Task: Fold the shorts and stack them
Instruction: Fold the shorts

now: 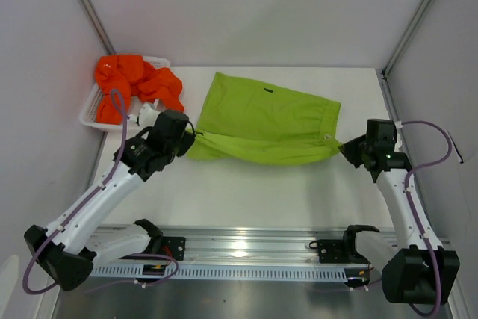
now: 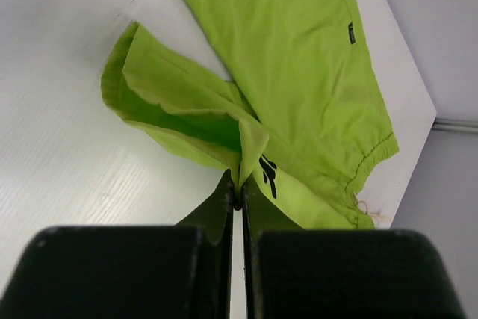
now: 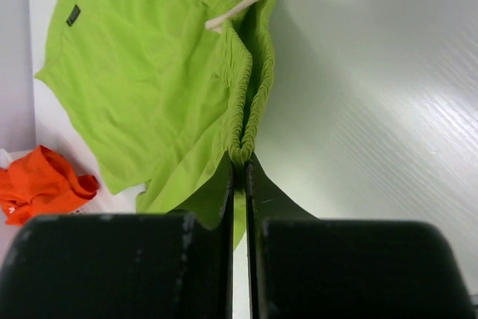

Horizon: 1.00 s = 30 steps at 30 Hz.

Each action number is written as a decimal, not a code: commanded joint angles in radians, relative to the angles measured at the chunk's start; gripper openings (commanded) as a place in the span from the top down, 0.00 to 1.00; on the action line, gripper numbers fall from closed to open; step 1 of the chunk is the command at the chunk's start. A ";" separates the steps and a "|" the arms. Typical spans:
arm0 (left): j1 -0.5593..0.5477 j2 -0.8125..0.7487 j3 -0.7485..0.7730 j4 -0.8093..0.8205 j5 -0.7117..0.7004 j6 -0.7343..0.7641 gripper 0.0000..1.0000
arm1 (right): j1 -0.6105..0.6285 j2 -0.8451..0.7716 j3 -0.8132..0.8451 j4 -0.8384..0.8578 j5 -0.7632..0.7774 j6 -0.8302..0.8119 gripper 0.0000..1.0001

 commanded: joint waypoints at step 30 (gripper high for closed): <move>0.324 0.626 0.560 0.368 0.203 0.366 1.00 | -0.108 0.536 0.441 0.298 -0.093 0.155 1.00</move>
